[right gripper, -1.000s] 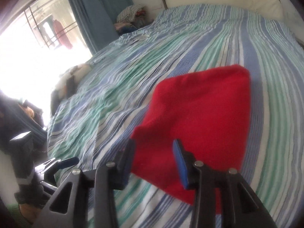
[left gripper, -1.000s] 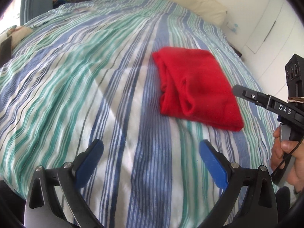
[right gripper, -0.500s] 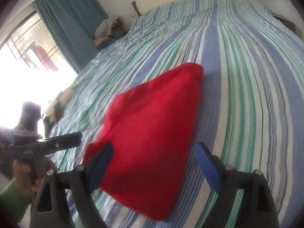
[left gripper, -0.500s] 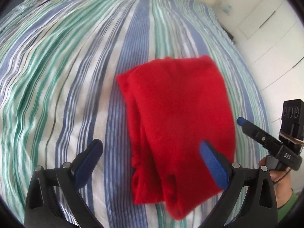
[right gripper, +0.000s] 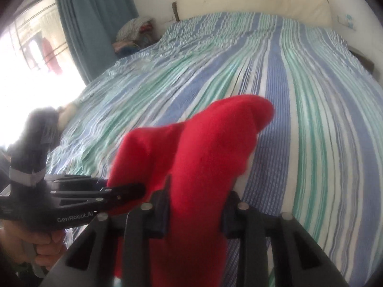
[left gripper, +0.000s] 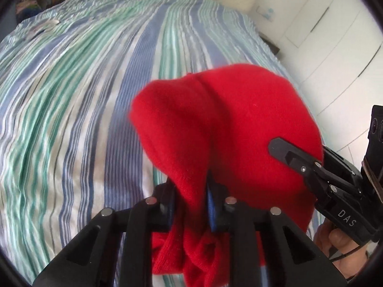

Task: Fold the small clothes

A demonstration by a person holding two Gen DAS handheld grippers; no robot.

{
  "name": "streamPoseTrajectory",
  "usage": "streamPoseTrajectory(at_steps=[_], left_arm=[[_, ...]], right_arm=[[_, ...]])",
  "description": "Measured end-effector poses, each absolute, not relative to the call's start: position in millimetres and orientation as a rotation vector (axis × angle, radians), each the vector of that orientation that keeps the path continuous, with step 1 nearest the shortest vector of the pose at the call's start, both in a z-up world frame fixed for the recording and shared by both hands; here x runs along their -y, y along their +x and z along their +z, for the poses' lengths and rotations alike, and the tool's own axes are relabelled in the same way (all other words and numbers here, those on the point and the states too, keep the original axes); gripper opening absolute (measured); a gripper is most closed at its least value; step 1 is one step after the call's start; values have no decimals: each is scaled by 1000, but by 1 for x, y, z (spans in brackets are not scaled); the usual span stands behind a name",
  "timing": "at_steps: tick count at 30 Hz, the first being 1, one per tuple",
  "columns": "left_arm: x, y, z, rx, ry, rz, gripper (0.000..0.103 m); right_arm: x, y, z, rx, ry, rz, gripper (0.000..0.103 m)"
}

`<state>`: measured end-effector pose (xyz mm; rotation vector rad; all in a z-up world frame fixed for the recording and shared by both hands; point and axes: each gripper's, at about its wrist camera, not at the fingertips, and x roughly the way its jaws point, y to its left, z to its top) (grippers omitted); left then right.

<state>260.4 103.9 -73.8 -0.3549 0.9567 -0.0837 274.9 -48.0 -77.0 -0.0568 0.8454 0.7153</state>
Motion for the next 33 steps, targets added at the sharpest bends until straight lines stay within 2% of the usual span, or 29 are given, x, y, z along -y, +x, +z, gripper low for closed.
streamPoseTrajectory(at_steps=[3,4,5,6,7,8,9,10,13,15,17,19,23,26,33], left_arm=[[-102,269,-35,-883,-362,-108,24],[-101,273,-32,-883,-360,-104,35],[-99,280,-34,-904,-346,-88,56],[-97,284,-42,-940,-316,-53,67],[-98,282,-54,-970,-280,1,78],[-96,277,-68,-997,-238,56,78],[-93,265,-82,-1020,-194,95,78],[-88,254,-95,-1034,-156,119,78],[-73,204,-125,-1051,-68,176,78],[-57,170,-134,-1060,-53,171,83],[-42,142,-130,-1038,-47,172,92],[-26,125,-115,-993,-1,209,95],[-10,99,-73,-888,46,264,100],[-5,87,-47,-835,55,242,100],[-7,68,-18,-905,-12,237,100]], right_arm=[[60,277,-26,-733,-40,730,32],[65,283,-13,-714,-25,732,32],[67,291,-4,-709,-8,731,34],[73,300,0,-716,9,721,37],[79,308,-2,-741,29,709,50],[86,315,-9,-786,41,681,73],[97,319,-20,-833,42,630,83],[109,318,-31,-869,36,575,90],[147,290,-66,-942,-42,469,90],[167,259,-89,-974,-107,418,90],[185,225,-106,-1004,-139,389,90],[195,192,-113,-1011,-149,378,90],[204,140,-101,-974,-132,396,92],[204,116,-81,-949,-136,399,96],[194,93,-32,-932,-161,392,97]])
